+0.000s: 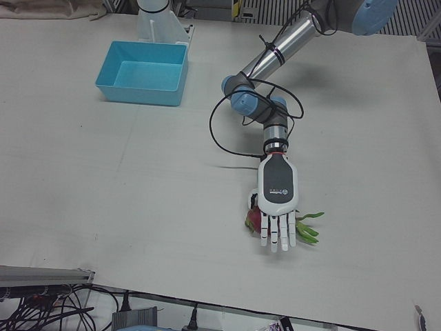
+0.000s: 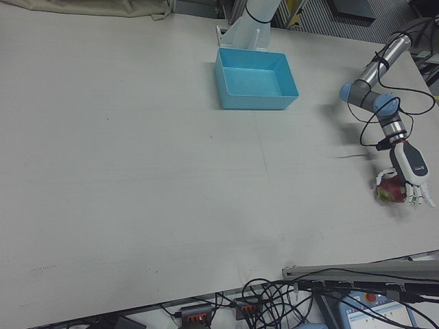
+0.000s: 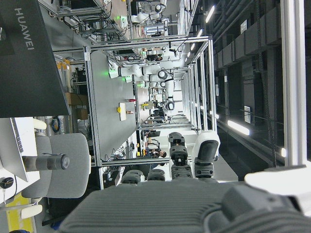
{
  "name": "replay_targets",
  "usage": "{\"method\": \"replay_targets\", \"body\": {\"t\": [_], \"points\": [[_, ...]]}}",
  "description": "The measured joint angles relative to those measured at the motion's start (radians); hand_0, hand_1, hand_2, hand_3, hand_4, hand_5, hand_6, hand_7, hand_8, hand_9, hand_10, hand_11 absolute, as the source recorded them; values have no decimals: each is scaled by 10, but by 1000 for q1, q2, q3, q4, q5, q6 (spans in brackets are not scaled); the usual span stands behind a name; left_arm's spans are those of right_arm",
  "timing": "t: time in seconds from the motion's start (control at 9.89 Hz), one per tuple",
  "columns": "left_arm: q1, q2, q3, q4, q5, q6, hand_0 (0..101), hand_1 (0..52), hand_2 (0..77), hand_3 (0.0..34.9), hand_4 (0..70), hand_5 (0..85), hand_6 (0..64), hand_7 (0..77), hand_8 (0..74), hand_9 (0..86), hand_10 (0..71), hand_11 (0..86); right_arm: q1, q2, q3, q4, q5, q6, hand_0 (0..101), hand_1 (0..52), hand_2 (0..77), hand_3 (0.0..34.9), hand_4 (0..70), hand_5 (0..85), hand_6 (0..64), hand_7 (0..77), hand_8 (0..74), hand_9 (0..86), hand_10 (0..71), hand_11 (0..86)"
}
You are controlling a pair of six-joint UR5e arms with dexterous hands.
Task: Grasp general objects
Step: 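Close the left hand's fingers around the dragon fruit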
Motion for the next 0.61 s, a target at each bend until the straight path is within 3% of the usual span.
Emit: {"method": "replay_targets", "body": {"t": [0.1, 0.3, 0.4, 0.51, 0.61], "points": [[0, 0, 6, -6, 0, 3, 467, 0, 600, 0, 185, 224, 125, 278, 22, 5, 147, 5, 0, 0, 0, 0, 0, 0, 0, 60, 16, 0, 0, 742, 0, 0, 0, 16, 0, 11], [0, 1, 15, -18, 0, 10, 443, 0, 611, 0, 213, 235, 180, 344, 120, 11, 147, 49, 0, 0, 0, 0, 0, 0, 0, 60, 16, 0, 0, 742, 0, 0, 0, 11, 0, 11], [0, 0, 18, -24, 0, 16, 429, 0, 644, 1, 256, 240, 229, 393, 180, 54, 147, 175, 0, 0, 0, 0, 0, 0, 2, 60, 16, 0, 0, 742, 0, 0, 0, 11, 0, 11], [0, 0, 20, -29, 0, 20, 411, 0, 633, 0, 300, 267, 284, 442, 262, 169, 147, 295, 0, 0, 0, 0, 0, 0, 2, 60, 16, 0, 0, 742, 0, 0, 0, 11, 0, 11], [0, 0, 22, -33, 1, 22, 411, 0, 633, 0, 300, 267, 284, 442, 262, 169, 147, 295, 0, 0, 0, 0, 0, 0, 1, 60, 16, 0, 0, 742, 0, 0, 0, 11, 0, 11]]}}
